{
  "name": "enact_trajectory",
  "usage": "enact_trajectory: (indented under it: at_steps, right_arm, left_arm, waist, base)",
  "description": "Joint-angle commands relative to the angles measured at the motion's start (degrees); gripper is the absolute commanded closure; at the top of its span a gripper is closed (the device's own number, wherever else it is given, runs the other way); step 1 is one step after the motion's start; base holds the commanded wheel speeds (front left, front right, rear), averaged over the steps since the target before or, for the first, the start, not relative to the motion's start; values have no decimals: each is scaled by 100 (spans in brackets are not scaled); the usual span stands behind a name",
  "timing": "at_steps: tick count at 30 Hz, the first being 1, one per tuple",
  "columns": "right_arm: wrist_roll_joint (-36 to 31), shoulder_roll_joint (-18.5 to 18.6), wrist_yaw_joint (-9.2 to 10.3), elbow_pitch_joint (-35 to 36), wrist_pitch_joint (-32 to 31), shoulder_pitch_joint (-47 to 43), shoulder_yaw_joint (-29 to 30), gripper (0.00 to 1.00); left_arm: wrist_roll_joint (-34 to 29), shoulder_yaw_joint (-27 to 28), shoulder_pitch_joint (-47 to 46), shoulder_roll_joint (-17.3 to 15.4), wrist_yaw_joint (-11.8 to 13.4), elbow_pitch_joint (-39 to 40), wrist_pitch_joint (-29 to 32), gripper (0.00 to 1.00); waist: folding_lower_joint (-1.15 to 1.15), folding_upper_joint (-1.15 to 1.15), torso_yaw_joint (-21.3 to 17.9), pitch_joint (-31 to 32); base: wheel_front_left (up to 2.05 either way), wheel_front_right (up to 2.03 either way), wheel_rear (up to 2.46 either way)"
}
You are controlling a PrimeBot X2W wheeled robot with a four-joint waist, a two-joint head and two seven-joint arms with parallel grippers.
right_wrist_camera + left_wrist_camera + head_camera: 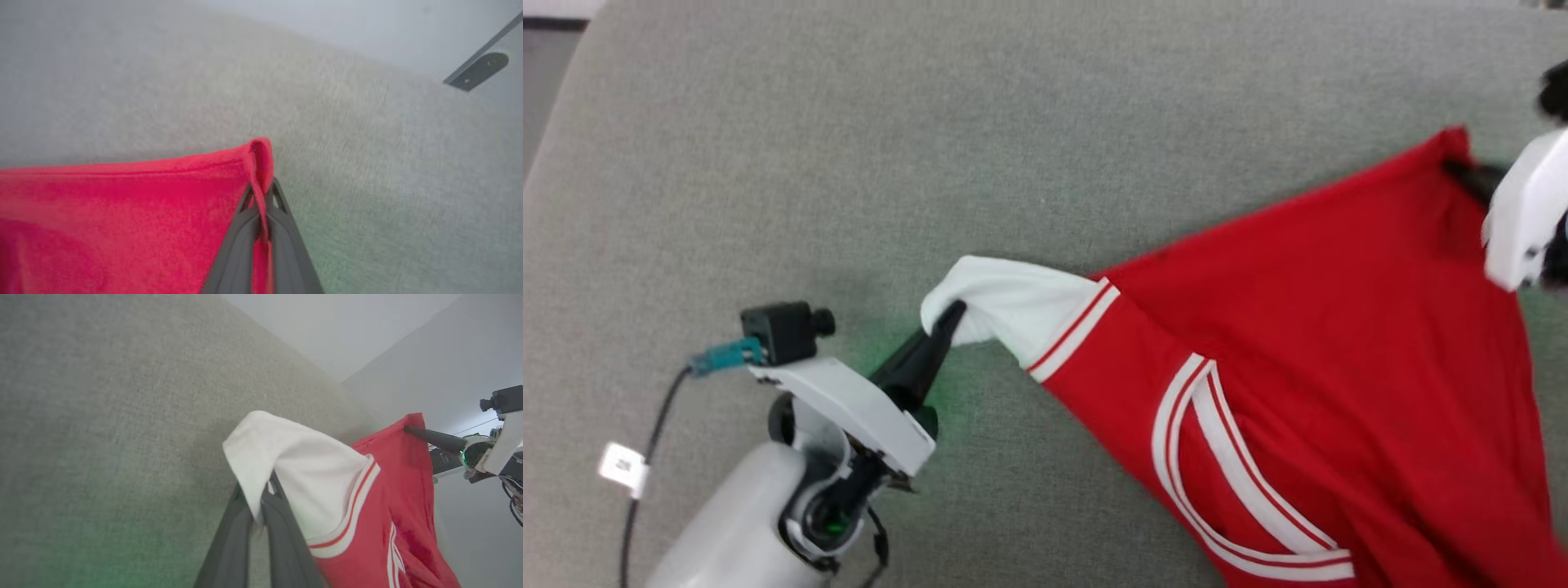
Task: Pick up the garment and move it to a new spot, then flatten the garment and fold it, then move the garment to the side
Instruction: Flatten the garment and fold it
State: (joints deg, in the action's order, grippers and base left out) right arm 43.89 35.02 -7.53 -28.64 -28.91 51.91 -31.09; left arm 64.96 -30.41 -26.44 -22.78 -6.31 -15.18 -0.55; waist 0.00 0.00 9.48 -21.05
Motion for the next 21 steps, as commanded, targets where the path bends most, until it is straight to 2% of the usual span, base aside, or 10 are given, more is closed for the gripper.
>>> enact_trajectory:
  at_steps: [1, 2, 6, 9, 11, 16, 21]
  right_arm:
    - [24, -18, 8, -35, 49, 80, 81, 100]
    - [29, -82, 8, -261, 262, 216, 367, 100]
    - [18, -186, 8, -584, 547, 516, 750, 100]
    - [-67, -305, 9, -877, 820, 914, 1102, 100]
    - [-125, -359, 9, -1090, 1002, 1232, 1322, 100]
    - [-344, -629, 10, -1716, 1529, 2295, 1898, 100]
    - [-847, -895, 13, -2353, 2175, 3390, 2169, 100]
  left_arm:
    - [3, 43, -48, -52, -17, 11, -12, 100]
    - [20, 77, -187, -126, -19, 114, 78, 100]
    - [91, 125, -532, -181, -21, 182, 289, 100]
    - [95, 208, -1143, -218, -43, 67, 465, 100]
    - [141, 285, -1670, -110, -53, -82, 545, 100]
    - [95, 539, -3374, 131, -39, -937, 602, 100]
    - [-218, 686, -5123, 289, -28, -2133, 304, 100]
  waist:
    - [0, 0, -92, 108]
    - [0, 0, -139, 135]
    - [0, 0, -185, 149]
    - [0, 0, -243, 114]
    - [0, 0, -276, 63]
    - [0, 0, -434, -151]
    - [0, 0, -631, -372]
  base:
    - [0, 0, 0]
    - [0, 0, 0]
    - [0, 0, 0]
    - [0, 0, 0]
    - [0, 0, 0]
    - [0, 0, 0]
    - [0, 0, 0]
